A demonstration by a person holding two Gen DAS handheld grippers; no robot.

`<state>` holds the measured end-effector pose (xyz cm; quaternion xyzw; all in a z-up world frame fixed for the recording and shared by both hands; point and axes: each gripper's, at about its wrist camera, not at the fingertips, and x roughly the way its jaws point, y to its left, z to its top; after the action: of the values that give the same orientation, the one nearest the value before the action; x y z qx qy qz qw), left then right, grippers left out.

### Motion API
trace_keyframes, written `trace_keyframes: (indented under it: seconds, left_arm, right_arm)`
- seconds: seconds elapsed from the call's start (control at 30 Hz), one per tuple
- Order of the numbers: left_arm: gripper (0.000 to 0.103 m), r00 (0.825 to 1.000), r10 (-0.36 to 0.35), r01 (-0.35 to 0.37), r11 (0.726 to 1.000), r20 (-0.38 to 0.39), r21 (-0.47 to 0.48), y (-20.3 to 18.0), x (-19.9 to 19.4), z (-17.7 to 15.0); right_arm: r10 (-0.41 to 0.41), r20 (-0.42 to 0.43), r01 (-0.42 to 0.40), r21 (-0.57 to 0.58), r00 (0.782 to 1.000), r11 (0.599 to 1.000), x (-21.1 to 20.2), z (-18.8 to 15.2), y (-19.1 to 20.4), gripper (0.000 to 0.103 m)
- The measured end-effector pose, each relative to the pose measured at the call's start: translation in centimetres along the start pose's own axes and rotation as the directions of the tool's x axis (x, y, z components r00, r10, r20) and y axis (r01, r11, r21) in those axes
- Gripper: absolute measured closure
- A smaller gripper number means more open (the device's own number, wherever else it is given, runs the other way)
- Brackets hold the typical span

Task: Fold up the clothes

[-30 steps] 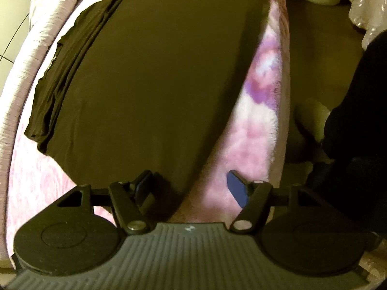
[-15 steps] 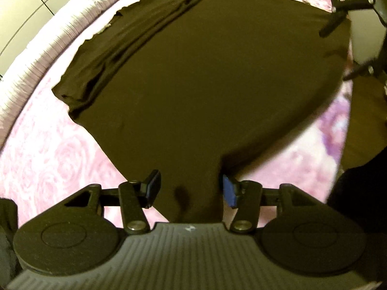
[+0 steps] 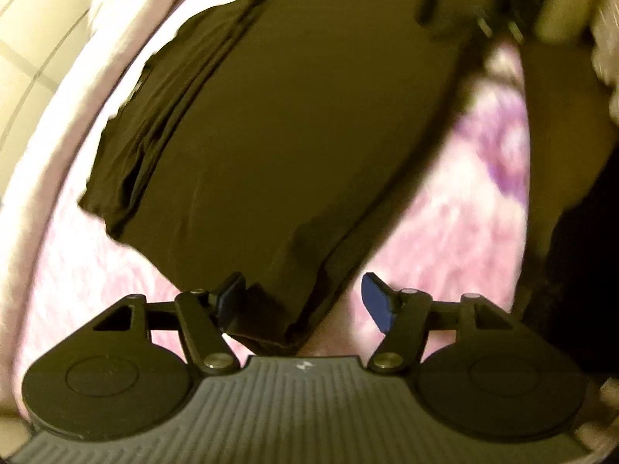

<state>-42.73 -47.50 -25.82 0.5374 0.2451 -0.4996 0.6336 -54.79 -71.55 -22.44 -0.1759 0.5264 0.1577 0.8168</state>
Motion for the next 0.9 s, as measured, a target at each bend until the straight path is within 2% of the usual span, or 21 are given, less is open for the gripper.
trace_keyframes:
  seconds: [0.1,0.13,0.17,0.2,0.23,0.33,0.47,0.57,0.6,0.63,0.7,0.8,0.9]
  left_arm:
    - [0.041,0.999,0.035,-0.033,0.993,-0.021,0.111,-0.9,1.0,0.3]
    - [0.047,0.999,0.033,-0.027,0.989,-0.041,0.146,-1.0,1.5,0.3]
    - [0.063,0.998,0.024,-0.016,0.987,-0.051,0.161,-0.9,1.6,0.2]
    - [0.071,0.998,0.015,-0.004,0.985,-0.062,0.175,-0.7,1.8,0.0]
    - [0.083,0.997,0.006,0.008,0.982,-0.073,0.189,-0.6,2.0,-0.1]
    - [0.097,0.996,-0.023,0.035,0.989,-0.083,0.143,0.5,0.8,-0.4]
    - [0.099,0.991,-0.103,0.106,0.994,-0.081,0.034,0.5,-2.8,-1.4]
    - [0.100,0.983,-0.163,0.157,0.985,-0.083,-0.076,-0.1,-4.4,-2.3]
    - [0.100,0.979,-0.188,0.178,0.976,-0.081,-0.123,-0.1,-4.7,-2.5]
    - [0.100,0.976,-0.203,0.187,0.966,-0.076,-0.177,0.2,-4.8,-2.7]
    - [0.100,0.972,-0.227,0.202,0.938,-0.058,-0.282,1.1,-5.0,-2.9]
    - [0.100,0.968,-0.249,0.220,0.888,-0.020,-0.405,3.0,-5.4,-3.0]
    - [0.100,0.964,-0.266,0.241,0.857,0.008,-0.456,4.3,-5.8,-2.9]
  right_arm:
    - [0.006,-0.003,-0.006,-0.003,1.000,1.000,-0.2,-0.2,-0.3,0.049]
    - [0.009,-0.004,-0.009,-0.006,1.000,1.000,-0.1,-0.2,-0.2,0.050]
    - [0.011,-0.006,-0.011,-0.008,1.000,1.000,0.0,-0.2,0.0,0.050]
    - [0.013,-0.007,-0.013,-0.010,1.000,1.000,-0.1,-0.3,0.0,0.051]
    - [0.014,-0.009,-0.014,-0.011,1.000,1.000,-0.3,-0.5,0.0,0.052]
    - [0.022,-0.012,-0.022,-0.014,1.000,1.000,-0.7,-1.1,0.2,0.055]
    - [0.044,-0.008,-0.044,-0.004,0.999,0.999,-2.0,-1.7,0.4,0.056]
    - [0.051,-0.003,-0.051,-0.028,0.999,0.998,-3.2,-2.7,1.4,0.055]
    - [0.046,0.001,-0.046,-0.045,0.999,0.998,-3.3,-3.1,1.9,0.050]
    - [0.041,0.007,-0.040,-0.064,0.999,0.997,-3.3,-3.5,2.3,0.041]
    - [0.030,0.018,-0.029,-0.101,0.999,0.994,-3.2,-4.2,3.2,0.036]
    - [0.022,0.042,-0.015,-0.151,0.999,0.988,-3.1,-5.0,4.6,0.034]
    - [0.026,0.109,-0.008,-0.167,0.994,0.986,-2.5,-4.6,6.0,0.033]
